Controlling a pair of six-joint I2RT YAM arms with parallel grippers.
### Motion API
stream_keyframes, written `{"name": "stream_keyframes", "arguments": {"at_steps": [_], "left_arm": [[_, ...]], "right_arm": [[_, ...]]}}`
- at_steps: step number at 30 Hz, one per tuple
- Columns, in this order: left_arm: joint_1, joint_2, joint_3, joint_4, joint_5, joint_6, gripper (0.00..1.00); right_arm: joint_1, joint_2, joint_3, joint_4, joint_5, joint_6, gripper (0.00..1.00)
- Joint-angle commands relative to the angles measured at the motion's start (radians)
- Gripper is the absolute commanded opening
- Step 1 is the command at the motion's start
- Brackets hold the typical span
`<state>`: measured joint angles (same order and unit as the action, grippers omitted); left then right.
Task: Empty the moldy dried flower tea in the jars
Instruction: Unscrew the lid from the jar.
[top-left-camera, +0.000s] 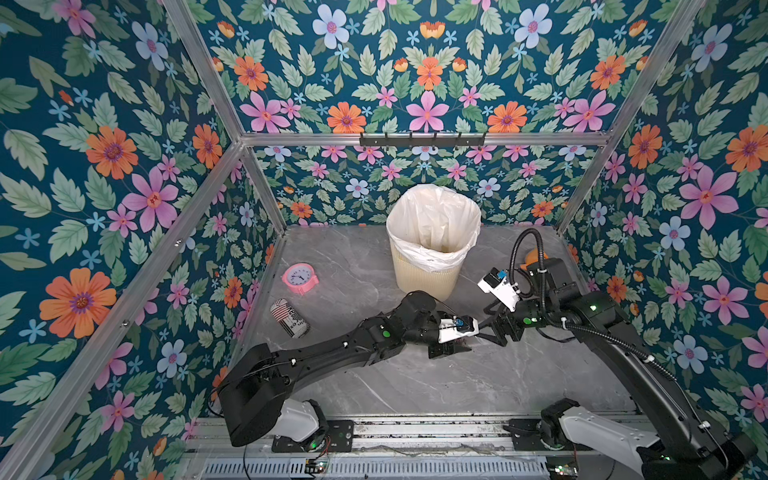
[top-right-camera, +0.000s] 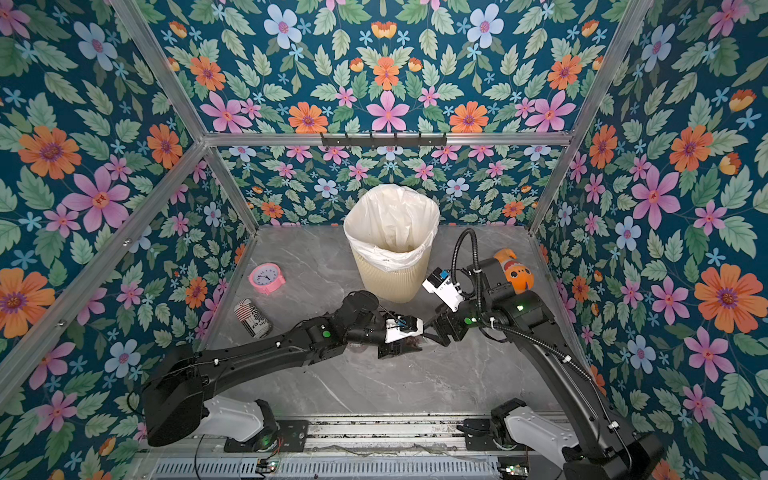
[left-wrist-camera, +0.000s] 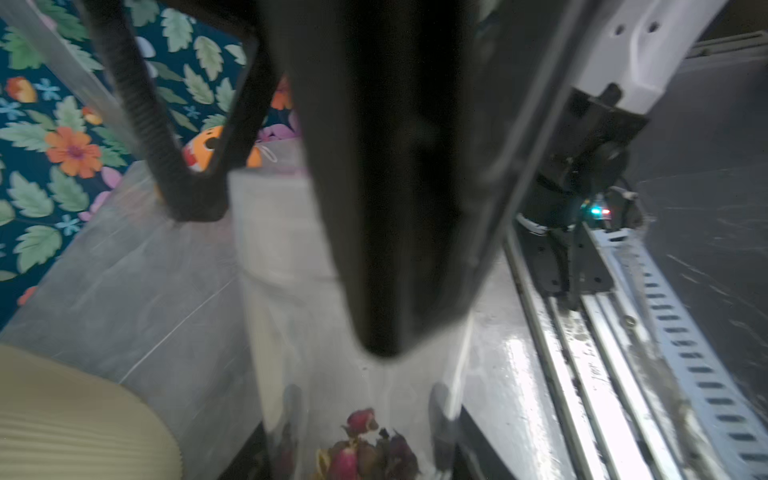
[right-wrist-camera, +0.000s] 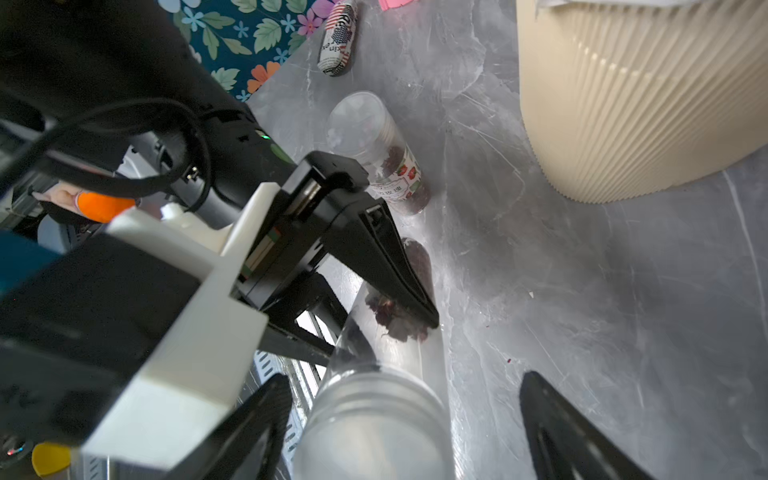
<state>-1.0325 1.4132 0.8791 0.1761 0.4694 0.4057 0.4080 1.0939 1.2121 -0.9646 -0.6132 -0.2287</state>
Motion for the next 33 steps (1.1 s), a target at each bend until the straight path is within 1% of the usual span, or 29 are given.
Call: {"name": "stream_keyframes", "arguments": {"at_steps": [1,3,6,9,12,15,20,23,27,30,33], "left_arm": [[-0.002,-0.008,-0.040,0.174,-0.145,-0.046,0.50],[-0.004,-0.007,-0.055,0.223,-0.224,-0.055,0.50],[-0.006,0.007,-0.064,0.270,-0.335,-0.060,0.50],[-0.017,0.031,-0.059,0.276,-0.428,-0.044,0.50],[-0.028,0.046,-0.057,0.286,-0.496,-0.033,0.50],[-0.031,0.056,-0.053,0.287,-0.542,-0.033,0.50],[-0.034,0.060,-0.054,0.284,-0.551,-0.036,0.50],[-0.034,0.060,-0.050,0.275,-0.523,-0.038,0.50],[-0.033,0.047,-0.052,0.268,-0.493,-0.047,0.50],[-0.034,0.039,-0.054,0.248,-0.461,-0.045,0.50],[-0.031,0.029,-0.038,0.184,-0.387,-0.039,0.50]], "right_arm": [[0.001,0.026,0.029,-0.047,0.007,0.075,0.87],[-0.009,0.043,0.047,-0.055,0.004,0.126,0.88],[-0.026,0.084,0.083,-0.034,0.025,0.260,0.87],[-0.027,0.133,0.122,-0.011,0.078,0.390,0.83],[-0.026,0.168,0.129,0.015,0.099,0.460,0.82],[-0.023,0.183,0.130,0.031,0.121,0.493,0.80],[-0.015,0.202,0.150,0.016,0.132,0.492,0.75],[-0.015,0.200,0.137,0.025,0.115,0.488,0.69],[-0.016,0.199,0.129,0.022,0.083,0.474,0.65],[-0.017,0.186,0.122,0.020,0.071,0.456,0.61],[-0.016,0.167,0.118,0.022,0.020,0.393,0.52]]}}
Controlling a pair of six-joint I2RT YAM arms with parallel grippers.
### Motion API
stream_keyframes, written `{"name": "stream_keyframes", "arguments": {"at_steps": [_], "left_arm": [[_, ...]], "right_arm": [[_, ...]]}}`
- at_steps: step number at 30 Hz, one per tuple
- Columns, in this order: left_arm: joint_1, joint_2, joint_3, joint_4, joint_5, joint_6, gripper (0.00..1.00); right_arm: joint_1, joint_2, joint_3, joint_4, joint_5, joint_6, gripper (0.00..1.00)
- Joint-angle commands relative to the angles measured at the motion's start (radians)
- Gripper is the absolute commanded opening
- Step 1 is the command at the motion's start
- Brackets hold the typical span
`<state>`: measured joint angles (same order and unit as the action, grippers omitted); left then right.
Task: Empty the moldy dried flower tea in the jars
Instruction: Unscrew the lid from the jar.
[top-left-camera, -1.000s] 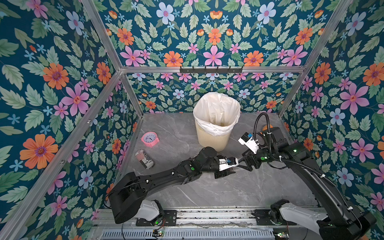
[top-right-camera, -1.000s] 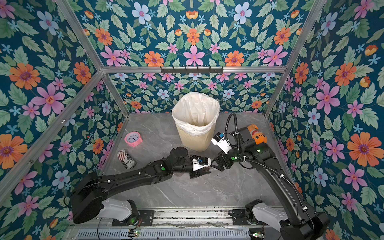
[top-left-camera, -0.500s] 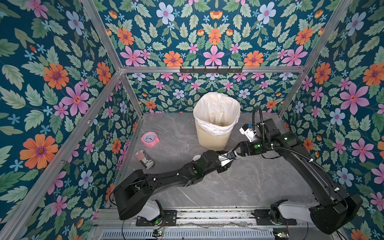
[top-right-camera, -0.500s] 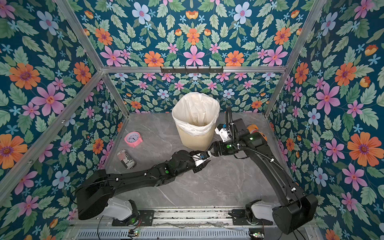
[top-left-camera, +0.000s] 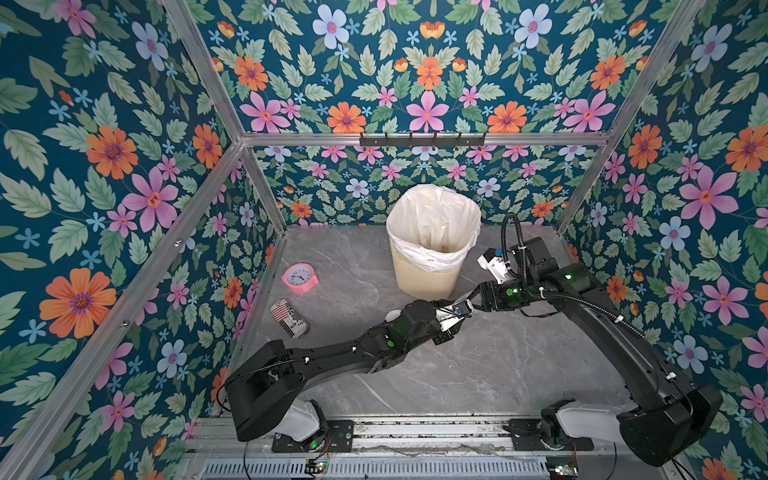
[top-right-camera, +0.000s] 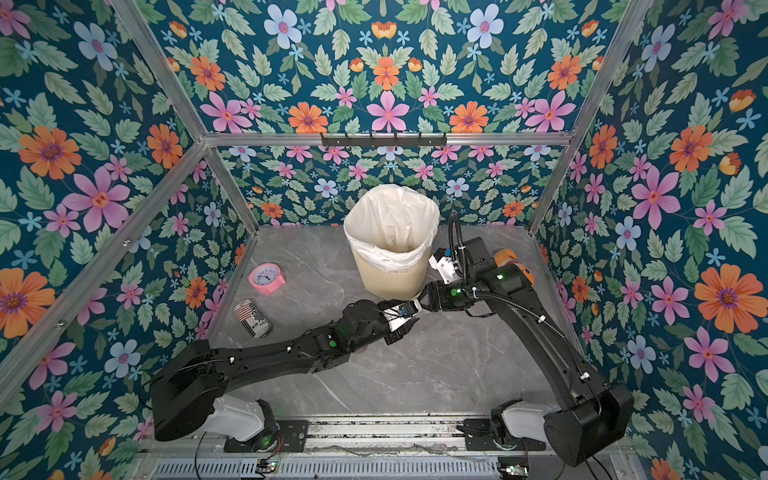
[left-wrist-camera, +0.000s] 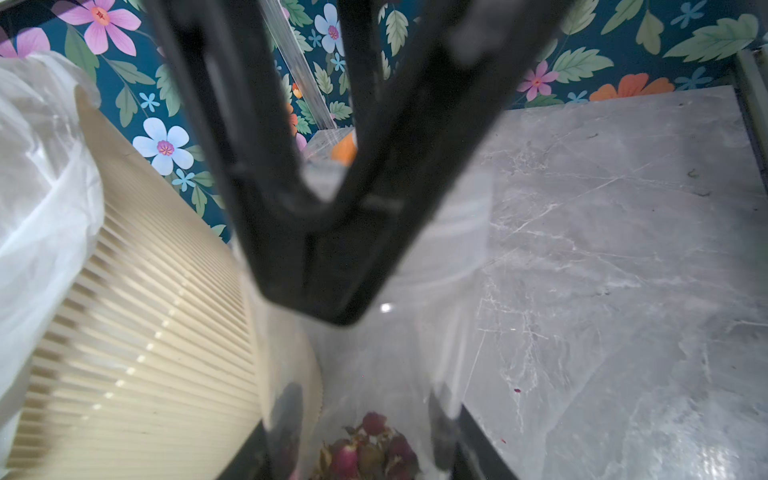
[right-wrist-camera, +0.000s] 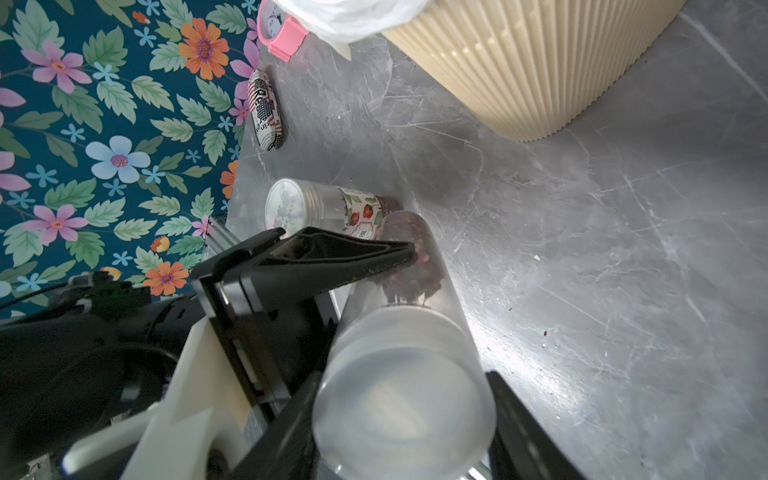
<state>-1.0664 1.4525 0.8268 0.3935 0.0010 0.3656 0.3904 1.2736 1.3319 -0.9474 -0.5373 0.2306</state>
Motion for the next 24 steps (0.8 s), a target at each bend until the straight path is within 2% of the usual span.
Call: {"name": "stream_keyframes", "arguments": {"at_steps": [1,8,14,19,22,24], "left_arm": [[0.003,-0.014,0.027,-0.066,0.122,0.005,0.50],[0.017,-0.048,0.102,-0.254,0.424,0.036,0.50],[0.028,-0.012,0.227,-0.468,0.645,0.069,0.51],[0.027,0.010,0.266,-0.546,0.668,0.095,0.50],[0.028,-0.002,0.222,-0.461,0.608,0.075,0.50],[0.027,-0.025,0.173,-0.376,0.543,0.058,0.49]], "right_arm": [[0.003,-0.020,-0.005,0.002,-0.066,-0.092,0.52],[0.028,-0.101,-0.086,-0.021,-0.159,-0.349,0.52],[0.033,-0.187,-0.166,0.023,-0.164,-0.518,0.53],[0.038,-0.198,-0.153,0.022,-0.202,-0.551,0.58],[0.036,-0.179,-0.126,0.023,-0.182,-0.463,0.68],[0.036,-0.154,-0.096,-0.019,-0.187,-0.446,0.71]]}}
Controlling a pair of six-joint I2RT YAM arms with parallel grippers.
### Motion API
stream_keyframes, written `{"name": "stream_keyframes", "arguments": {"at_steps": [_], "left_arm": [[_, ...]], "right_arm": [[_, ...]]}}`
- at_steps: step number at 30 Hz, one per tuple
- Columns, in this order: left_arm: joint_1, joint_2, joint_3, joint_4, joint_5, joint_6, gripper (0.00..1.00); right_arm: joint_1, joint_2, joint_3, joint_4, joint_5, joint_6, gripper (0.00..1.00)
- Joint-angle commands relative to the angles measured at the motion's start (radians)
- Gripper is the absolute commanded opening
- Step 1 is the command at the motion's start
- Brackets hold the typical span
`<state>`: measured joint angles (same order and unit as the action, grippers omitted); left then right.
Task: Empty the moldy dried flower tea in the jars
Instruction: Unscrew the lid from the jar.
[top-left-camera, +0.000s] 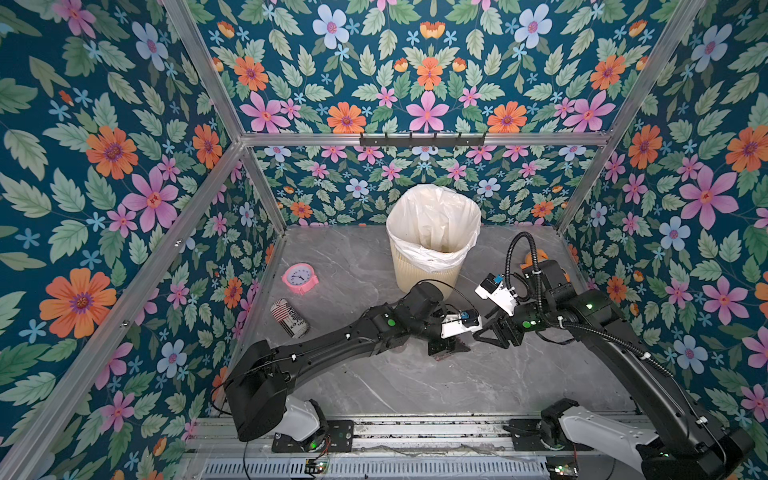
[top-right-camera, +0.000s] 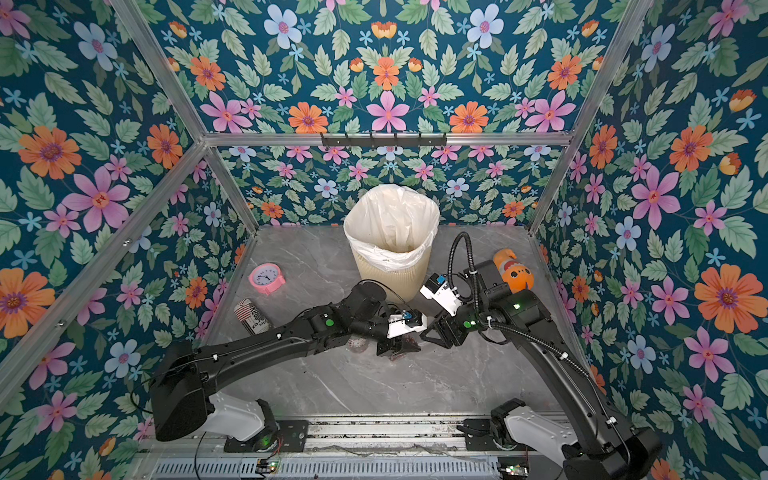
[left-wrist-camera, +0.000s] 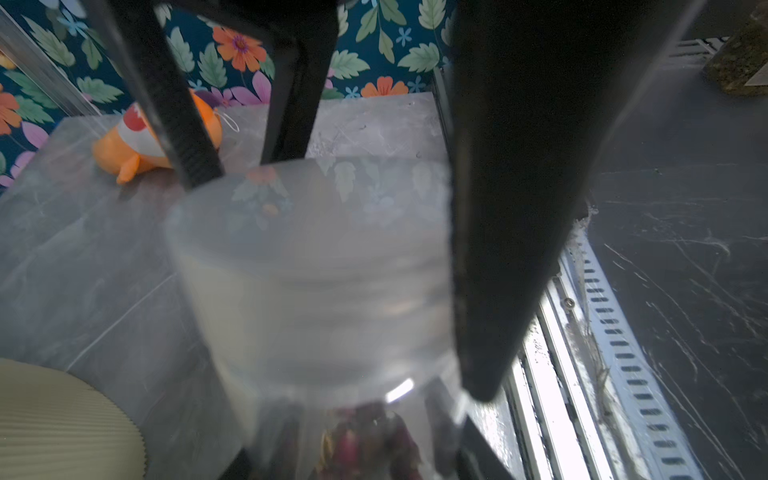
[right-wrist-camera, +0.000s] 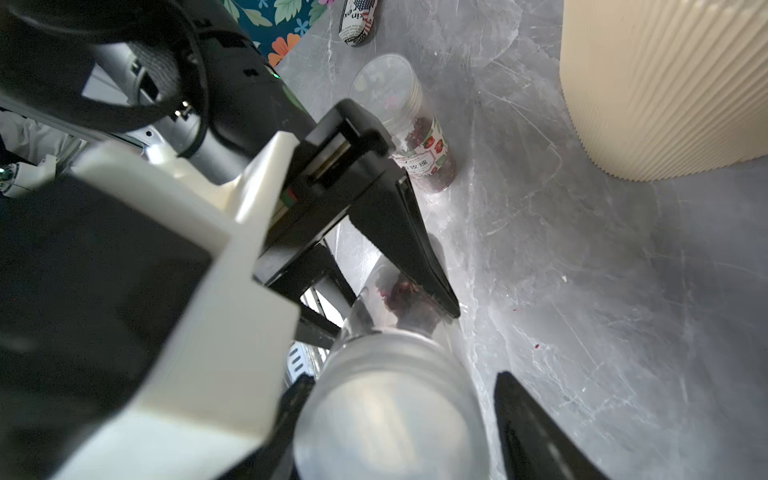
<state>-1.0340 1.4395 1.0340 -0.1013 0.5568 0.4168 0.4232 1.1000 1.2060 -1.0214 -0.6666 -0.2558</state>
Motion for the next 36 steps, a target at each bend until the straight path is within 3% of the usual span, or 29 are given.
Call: {"name": "stream_keyframes", "arguments": {"at_steps": [1,9,15,22,31,36], "left_arm": [[-0.005,-0.025,-0.059,0.163,-0.047,-0.001,0.49],[-0.005,-0.030,-0.132,0.308,-0.282,-0.013,0.48],[-0.007,0.012,-0.129,0.338,-0.420,-0.013,0.48],[-0.007,0.059,-0.093,0.313,-0.497,-0.035,0.48],[-0.005,0.037,-0.117,0.350,-0.447,-0.056,0.48],[-0.006,0.028,-0.130,0.362,-0.413,-0.050,0.48]], "right_arm": [[0.002,0.029,0.039,0.041,-0.049,0.051,0.72],[-0.024,0.078,0.111,0.031,-0.027,0.196,0.82],[-0.034,0.151,0.167,0.029,0.068,0.375,0.79],[-0.015,0.192,0.168,0.043,0.170,0.446,0.74],[-0.006,0.195,0.140,0.084,0.110,0.446,0.66],[-0.006,0.188,0.118,0.096,0.059,0.449,0.73]]}}
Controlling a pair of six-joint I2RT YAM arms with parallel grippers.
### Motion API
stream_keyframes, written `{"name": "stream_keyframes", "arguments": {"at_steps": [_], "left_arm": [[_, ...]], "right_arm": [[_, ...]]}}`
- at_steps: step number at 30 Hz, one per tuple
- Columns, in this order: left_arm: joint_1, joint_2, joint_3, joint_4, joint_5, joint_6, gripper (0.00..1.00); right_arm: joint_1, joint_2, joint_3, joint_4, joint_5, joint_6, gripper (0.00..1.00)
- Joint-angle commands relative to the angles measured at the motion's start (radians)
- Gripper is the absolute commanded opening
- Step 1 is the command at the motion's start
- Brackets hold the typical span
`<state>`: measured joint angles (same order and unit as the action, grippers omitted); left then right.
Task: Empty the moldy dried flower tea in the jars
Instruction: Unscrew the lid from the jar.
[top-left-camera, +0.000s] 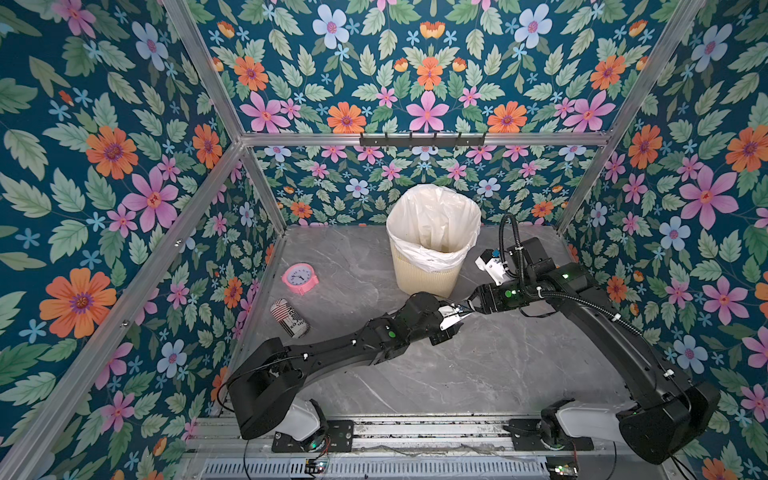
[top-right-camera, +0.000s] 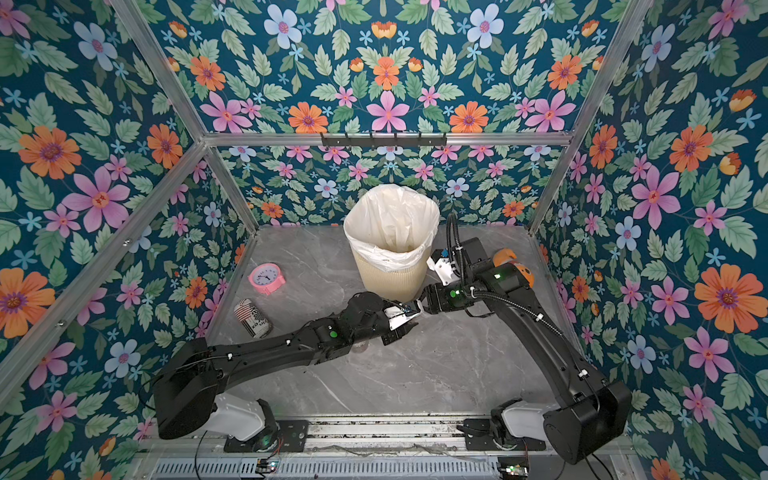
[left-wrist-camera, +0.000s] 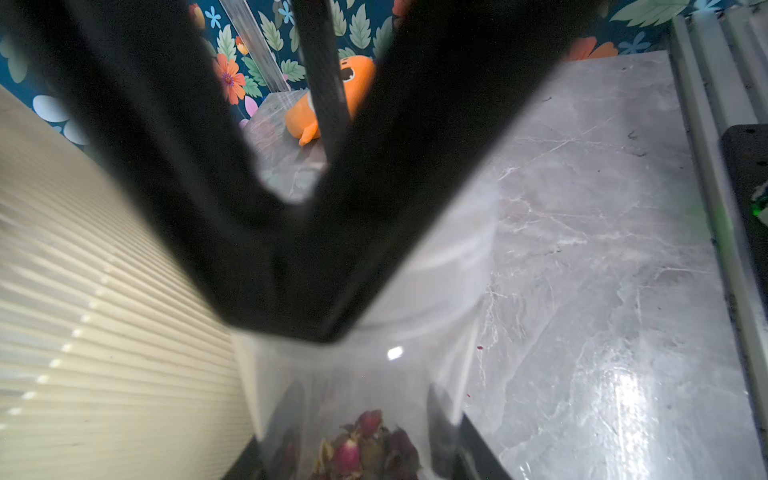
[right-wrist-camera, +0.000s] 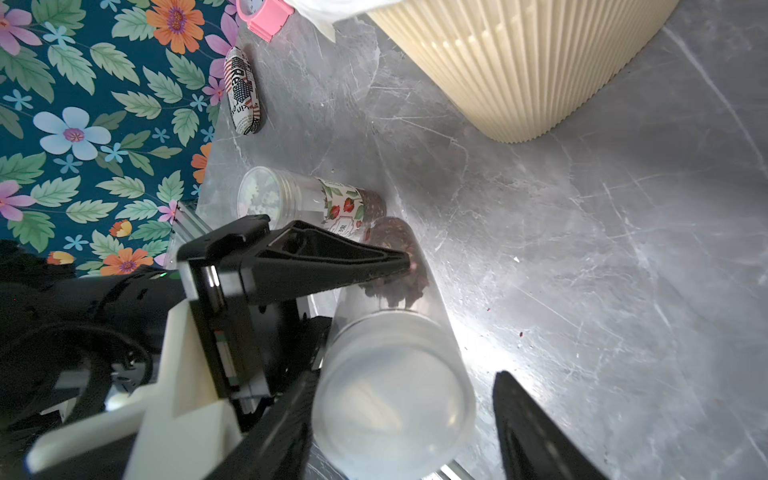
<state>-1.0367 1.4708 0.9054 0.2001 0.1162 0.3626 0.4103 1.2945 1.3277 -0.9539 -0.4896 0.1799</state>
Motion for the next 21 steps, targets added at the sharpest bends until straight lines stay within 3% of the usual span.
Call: {"name": "stream_keyframes", "arguments": {"at_steps": [1,10,21], "left_arm": [[-0.003,-0.005,-0.006,0.065,0.033,0.005,0.48],[0.007,0.000,0.015,0.007,0.098,0.023,0.48],[0.105,-0.032,0.071,-0.141,0.608,-0.010,0.48]], "right_arm": [[0.007,-0.012,-0.005,0.030,-0.122,0.015,0.73],[0.006,-0.019,0.002,-0.006,-0.180,-0.038,0.63],[0.007,-0.055,-0.011,-0.066,-0.288,-0.206,0.55]]}}
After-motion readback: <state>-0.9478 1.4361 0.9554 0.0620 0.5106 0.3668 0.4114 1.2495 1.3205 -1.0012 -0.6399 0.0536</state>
